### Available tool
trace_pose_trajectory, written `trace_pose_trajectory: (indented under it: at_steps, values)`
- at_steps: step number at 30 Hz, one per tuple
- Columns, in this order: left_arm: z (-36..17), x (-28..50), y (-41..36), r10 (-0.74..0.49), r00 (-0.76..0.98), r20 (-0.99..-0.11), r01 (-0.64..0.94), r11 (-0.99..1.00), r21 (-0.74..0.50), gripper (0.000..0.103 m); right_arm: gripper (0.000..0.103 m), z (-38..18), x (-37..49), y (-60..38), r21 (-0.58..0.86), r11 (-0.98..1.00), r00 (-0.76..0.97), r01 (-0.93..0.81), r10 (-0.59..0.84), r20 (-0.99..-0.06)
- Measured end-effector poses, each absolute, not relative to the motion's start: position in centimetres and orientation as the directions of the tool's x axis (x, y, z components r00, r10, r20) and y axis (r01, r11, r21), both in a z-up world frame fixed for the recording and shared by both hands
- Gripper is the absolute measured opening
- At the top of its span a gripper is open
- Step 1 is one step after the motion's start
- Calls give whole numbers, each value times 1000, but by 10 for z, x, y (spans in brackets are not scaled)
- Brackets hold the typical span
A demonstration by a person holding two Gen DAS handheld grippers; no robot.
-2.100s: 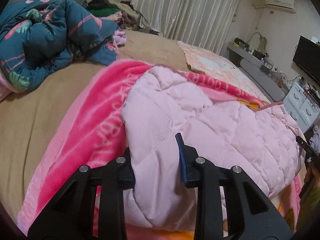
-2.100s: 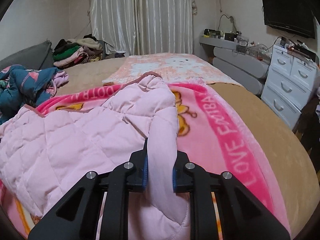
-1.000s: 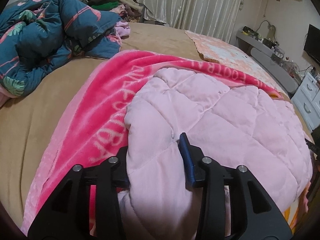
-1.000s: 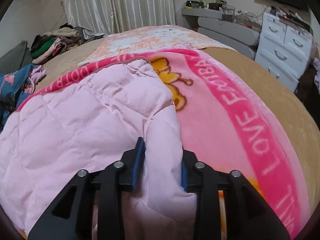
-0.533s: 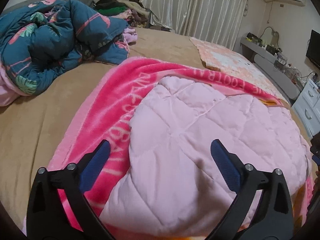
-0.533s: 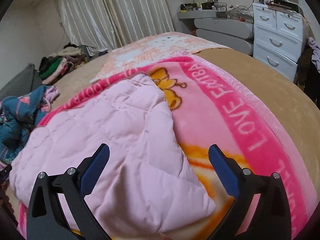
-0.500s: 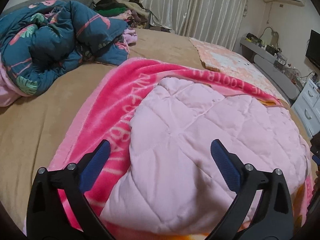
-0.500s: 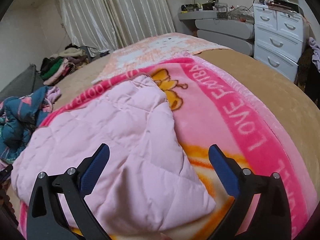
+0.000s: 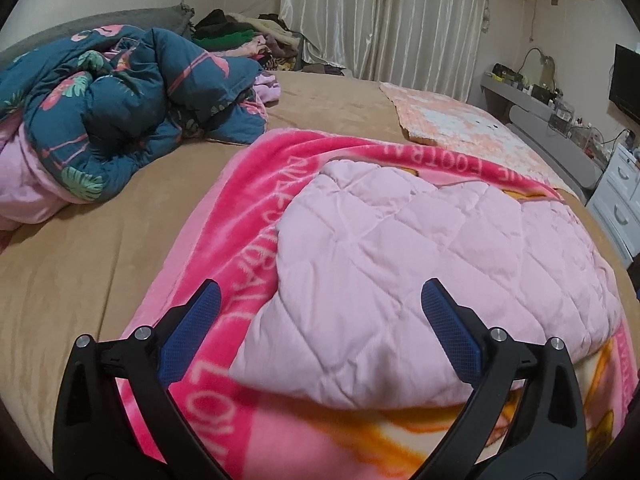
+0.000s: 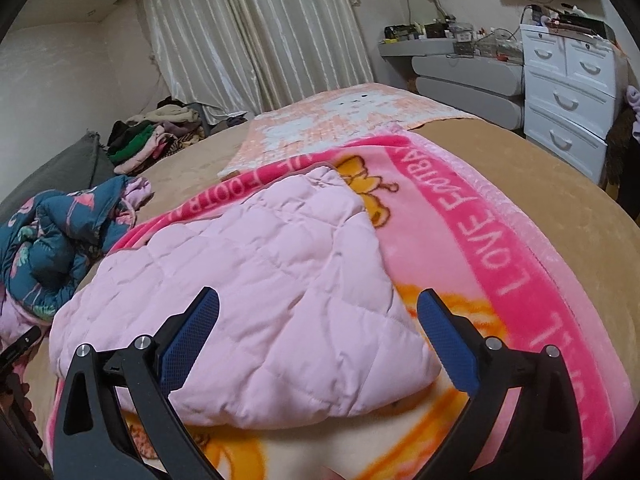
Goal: Fold large clothes
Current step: 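Move both grippers to the side of the folded jacket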
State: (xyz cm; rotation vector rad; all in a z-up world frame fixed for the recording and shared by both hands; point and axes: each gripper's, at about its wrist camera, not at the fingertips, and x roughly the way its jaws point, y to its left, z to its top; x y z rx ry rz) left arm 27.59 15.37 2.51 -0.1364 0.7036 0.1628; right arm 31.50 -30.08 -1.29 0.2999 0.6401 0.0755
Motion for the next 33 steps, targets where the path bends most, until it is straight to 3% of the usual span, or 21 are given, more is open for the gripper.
trace_pose_trajectory:
  at_steps: [20,28,33]
  values:
    - [9,237,135,99,741,-664,-188,980,-64,94,99,-31,277,-278,304,953,772,-21,209,-601]
    - [-28,244,143,-32,675,-737,-216,947,-238,94,99,-68,274,-285,369,927,719,70,209,-663]
    - [-40,249,154,-102,677,-729,-251,899,-359,94,99,-85,281,-297,442,888,696,126,238,-677]
